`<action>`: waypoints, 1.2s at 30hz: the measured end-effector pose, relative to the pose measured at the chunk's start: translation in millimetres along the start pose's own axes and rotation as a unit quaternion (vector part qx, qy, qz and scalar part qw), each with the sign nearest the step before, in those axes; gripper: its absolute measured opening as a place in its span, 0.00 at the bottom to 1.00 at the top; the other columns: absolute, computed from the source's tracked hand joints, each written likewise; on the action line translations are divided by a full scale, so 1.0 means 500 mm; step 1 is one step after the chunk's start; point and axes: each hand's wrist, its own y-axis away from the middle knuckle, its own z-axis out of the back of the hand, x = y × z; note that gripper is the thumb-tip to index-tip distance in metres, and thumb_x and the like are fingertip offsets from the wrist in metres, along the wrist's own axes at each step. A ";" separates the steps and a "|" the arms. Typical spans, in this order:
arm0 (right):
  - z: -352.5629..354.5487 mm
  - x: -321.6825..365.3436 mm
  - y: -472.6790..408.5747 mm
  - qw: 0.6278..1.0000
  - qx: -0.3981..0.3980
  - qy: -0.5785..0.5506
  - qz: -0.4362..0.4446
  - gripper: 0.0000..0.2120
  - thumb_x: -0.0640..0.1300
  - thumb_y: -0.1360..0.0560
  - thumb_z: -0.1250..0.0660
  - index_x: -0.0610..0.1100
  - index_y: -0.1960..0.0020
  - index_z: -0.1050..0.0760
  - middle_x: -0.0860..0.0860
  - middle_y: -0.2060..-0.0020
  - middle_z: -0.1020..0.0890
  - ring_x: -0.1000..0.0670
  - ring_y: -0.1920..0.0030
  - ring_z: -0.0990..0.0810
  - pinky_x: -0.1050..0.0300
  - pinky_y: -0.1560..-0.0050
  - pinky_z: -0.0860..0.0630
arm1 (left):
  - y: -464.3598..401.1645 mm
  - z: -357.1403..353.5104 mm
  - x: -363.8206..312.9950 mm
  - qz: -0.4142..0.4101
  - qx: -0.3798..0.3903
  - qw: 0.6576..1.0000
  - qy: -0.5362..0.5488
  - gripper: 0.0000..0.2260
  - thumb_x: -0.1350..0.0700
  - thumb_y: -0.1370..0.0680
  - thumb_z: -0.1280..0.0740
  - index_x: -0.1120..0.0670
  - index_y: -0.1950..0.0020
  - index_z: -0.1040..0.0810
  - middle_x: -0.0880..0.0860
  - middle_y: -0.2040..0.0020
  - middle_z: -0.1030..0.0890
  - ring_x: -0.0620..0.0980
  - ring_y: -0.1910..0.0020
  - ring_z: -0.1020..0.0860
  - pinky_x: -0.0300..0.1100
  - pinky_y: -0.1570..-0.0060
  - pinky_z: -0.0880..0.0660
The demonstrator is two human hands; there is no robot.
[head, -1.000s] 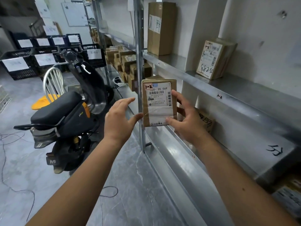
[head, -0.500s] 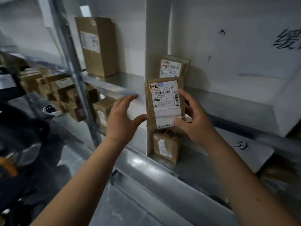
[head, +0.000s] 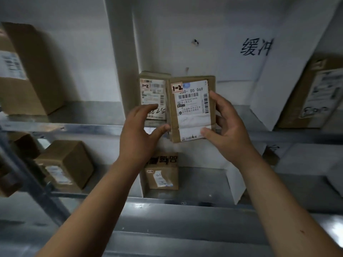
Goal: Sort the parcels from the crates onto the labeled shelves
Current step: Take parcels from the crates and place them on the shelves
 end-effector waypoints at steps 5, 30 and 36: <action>0.029 0.000 0.007 0.999 -0.037 0.023 0.010 0.39 0.25 0.23 0.31 0.55 0.21 0.37 0.58 0.26 0.27 0.55 0.26 0.27 0.56 0.39 0.19 | -0.041 -0.039 -0.012 -0.031 0.016 0.999 0.006 0.28 0.45 0.26 0.23 0.48 0.28 0.25 0.50 0.29 0.23 0.51 0.29 0.27 0.52 0.31 0.27; 0.200 -0.099 -0.081 0.942 -0.035 0.335 0.006 0.50 0.42 0.25 0.23 0.72 0.20 0.52 0.60 0.25 0.35 0.64 0.32 0.34 0.77 0.42 0.33 | -0.119 -0.221 -0.095 -0.054 0.037 0.991 -0.120 0.30 0.52 0.23 0.23 0.48 0.23 0.28 0.51 0.27 0.26 0.55 0.30 0.27 0.50 0.35 0.26; 0.195 -0.109 -0.100 0.928 -0.042 0.369 0.019 0.54 0.43 0.25 0.22 0.76 0.22 0.56 0.56 0.25 0.35 0.63 0.35 0.36 0.65 0.37 0.26 | -0.135 -0.240 -0.115 -0.036 0.038 0.993 -0.110 0.31 0.60 0.22 0.25 0.47 0.22 0.30 0.51 0.25 0.28 0.53 0.27 0.29 0.41 0.33 0.34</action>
